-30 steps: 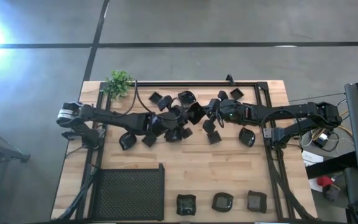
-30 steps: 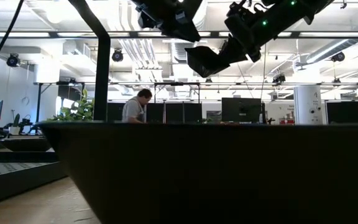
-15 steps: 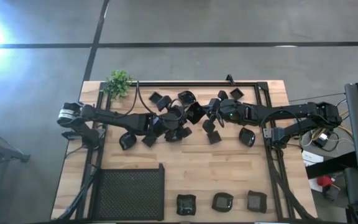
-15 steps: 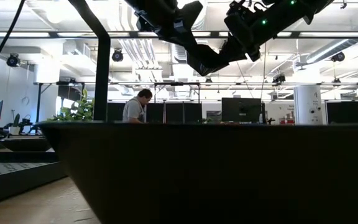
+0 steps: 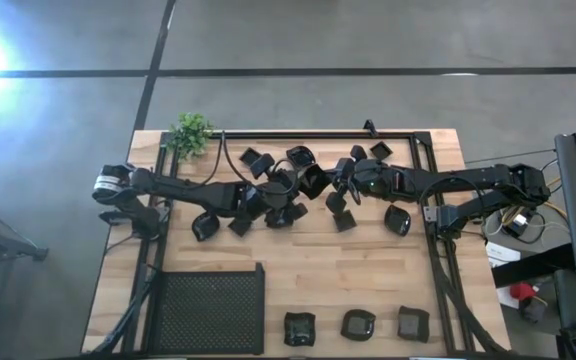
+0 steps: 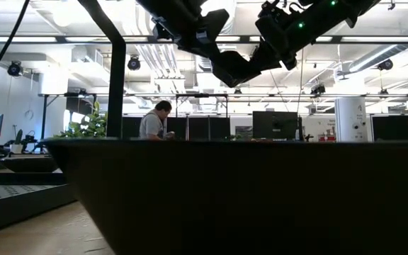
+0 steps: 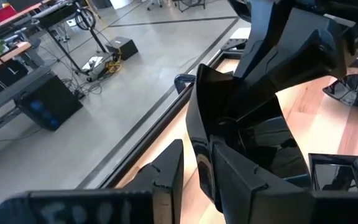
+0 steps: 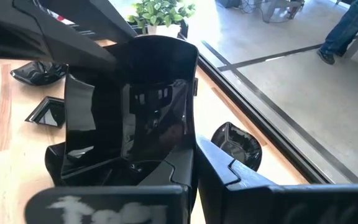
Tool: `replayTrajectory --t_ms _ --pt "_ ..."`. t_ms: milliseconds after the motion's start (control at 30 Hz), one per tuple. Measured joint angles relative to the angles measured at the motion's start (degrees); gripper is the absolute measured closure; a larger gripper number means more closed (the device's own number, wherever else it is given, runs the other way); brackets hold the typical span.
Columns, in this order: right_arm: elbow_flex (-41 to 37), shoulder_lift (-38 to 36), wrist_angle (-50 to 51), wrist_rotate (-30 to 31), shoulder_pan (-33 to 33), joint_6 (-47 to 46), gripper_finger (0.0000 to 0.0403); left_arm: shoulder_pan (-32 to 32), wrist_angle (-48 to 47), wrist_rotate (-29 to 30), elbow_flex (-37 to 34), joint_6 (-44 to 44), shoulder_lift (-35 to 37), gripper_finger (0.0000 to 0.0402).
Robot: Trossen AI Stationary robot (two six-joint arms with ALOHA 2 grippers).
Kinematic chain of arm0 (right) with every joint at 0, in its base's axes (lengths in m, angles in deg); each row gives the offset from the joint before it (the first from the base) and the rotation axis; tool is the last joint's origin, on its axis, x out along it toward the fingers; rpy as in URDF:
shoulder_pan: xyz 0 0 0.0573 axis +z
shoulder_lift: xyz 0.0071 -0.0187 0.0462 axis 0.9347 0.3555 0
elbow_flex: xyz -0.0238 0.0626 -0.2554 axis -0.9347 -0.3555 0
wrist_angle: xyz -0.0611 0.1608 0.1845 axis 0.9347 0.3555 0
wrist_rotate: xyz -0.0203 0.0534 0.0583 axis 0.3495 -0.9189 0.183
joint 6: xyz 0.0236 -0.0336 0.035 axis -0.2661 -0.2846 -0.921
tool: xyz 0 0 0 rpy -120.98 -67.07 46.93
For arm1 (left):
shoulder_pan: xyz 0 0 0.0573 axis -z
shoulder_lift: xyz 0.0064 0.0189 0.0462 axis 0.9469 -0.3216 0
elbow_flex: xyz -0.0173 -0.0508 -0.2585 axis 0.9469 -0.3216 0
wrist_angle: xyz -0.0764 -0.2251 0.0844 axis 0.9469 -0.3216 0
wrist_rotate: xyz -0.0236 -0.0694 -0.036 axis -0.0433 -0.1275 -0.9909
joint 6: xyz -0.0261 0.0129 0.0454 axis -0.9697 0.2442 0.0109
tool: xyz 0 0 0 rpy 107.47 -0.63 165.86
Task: Pick & Place Mini shaped plates
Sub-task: Put the distorted square plate on the shelf
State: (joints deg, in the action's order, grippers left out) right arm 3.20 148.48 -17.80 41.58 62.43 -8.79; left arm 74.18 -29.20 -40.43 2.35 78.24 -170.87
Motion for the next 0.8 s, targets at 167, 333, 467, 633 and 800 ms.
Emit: replayTrajectory --t_ms 167,333,467,633,800 --pt "0.0 0.0 -0.08 0.02 -0.02 -0.02 0.0394 -0.25 -0.46 -1.79 0.0 -0.85 -0.29 0.0321" --pt "0.0 0.0 -0.22 0.0 -0.02 -0.17 0.0394 -0.48 -0.74 -1.9 0.0 -1.13 -0.55 0.0321" --pt "0.0 0.0 -0.25 0.0 -0.02 -0.46 0.0394 -0.6 -0.9 -1.95 0.0 -2.41 -0.82 0.0323" --pt "0.0 0.0 -0.27 0.0 -0.02 -0.6 0.0394 -0.7 -1.25 -1.99 0.0 -3.02 -0.96 0.0364" --pt "0.0 0.0 -0.25 0.02 -0.02 -0.67 0.0394 -0.98 -1.3 -1.9 0.0 -4.17 -0.96 0.0398"
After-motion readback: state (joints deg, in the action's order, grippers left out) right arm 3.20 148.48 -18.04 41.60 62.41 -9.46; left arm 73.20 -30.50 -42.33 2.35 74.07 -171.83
